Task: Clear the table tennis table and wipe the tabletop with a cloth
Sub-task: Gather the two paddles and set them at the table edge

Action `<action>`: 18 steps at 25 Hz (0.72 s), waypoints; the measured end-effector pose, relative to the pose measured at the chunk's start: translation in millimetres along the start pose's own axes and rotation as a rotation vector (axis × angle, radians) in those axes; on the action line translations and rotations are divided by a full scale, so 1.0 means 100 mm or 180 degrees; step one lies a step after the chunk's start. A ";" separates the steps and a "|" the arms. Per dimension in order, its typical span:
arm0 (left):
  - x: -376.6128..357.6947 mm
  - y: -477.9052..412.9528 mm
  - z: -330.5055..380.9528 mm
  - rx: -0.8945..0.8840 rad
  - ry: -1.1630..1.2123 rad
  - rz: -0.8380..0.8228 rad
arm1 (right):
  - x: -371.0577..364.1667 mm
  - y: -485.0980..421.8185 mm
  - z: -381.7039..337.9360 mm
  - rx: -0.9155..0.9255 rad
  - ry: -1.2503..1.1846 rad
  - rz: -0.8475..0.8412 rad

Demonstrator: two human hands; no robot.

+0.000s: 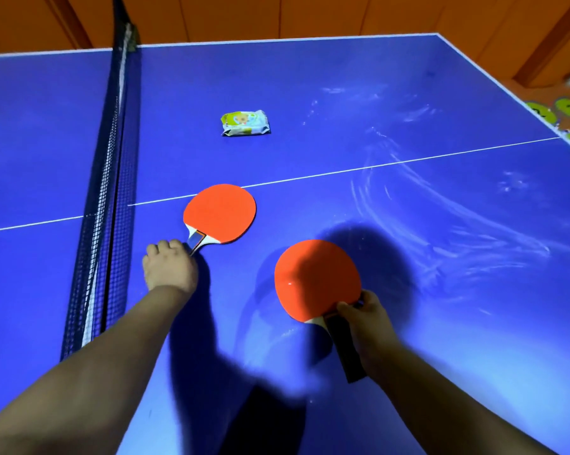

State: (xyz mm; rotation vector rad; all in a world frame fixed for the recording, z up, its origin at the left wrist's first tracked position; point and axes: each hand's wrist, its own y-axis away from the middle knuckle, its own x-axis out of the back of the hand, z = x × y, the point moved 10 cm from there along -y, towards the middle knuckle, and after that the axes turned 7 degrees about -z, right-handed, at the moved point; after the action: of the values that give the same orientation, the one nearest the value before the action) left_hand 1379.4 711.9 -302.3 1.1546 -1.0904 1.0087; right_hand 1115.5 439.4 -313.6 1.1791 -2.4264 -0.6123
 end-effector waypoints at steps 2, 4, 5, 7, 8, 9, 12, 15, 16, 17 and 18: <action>-0.03 0.18 0.15 0.0118 0.0367 0.0012 | 0.11 0.03 0.00 0.0026 -0.0018 0.0082; -0.02 0.41 0.30 0.0268 0.0797 0.0047 | 0.27 0.07 0.03 0.0036 -0.0087 0.0198; -0.01 0.54 0.40 0.0258 0.1006 0.0075 | 0.36 0.09 0.06 0.0034 -0.0172 0.0242; -0.02 0.86 0.71 0.0073 0.1438 0.0026 | 0.58 0.14 0.16 0.0056 -0.0387 0.0318; -0.03 1.04 0.89 -0.0061 0.1670 -0.0050 | 0.72 0.18 0.20 0.0063 -0.0550 0.0379; -0.04 1.24 1.09 -0.0215 0.1883 -0.0127 | 0.89 0.24 0.24 0.0052 -0.0769 0.0467; -0.02 1.86 1.65 -0.0524 0.2247 -0.0260 | 1.46 0.42 0.29 0.0039 -0.1345 0.0716; -0.01 2.63 2.39 -0.0791 0.2386 -0.0347 | 2.26 0.62 0.31 0.0107 -0.1581 0.0783; -0.03 2.89 2.67 -0.0877 0.2425 -0.0392 | 2.54 0.70 0.35 0.0126 -0.1613 0.0801; -0.05 3.16 2.96 -0.0974 0.2454 -0.0448 | 2.82 0.77 0.41 0.0138 -0.1644 0.0852; -0.07 3.43 3.26 -0.1075 0.2509 -0.0499 | 3.11 0.87 0.46 0.0165 -0.1685 0.0902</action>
State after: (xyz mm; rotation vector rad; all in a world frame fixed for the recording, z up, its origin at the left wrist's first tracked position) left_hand 1003.8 434.1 -224.8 0.4741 -0.4943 0.9785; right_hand 856.8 247.8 -262.5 0.7278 -2.9905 -0.8591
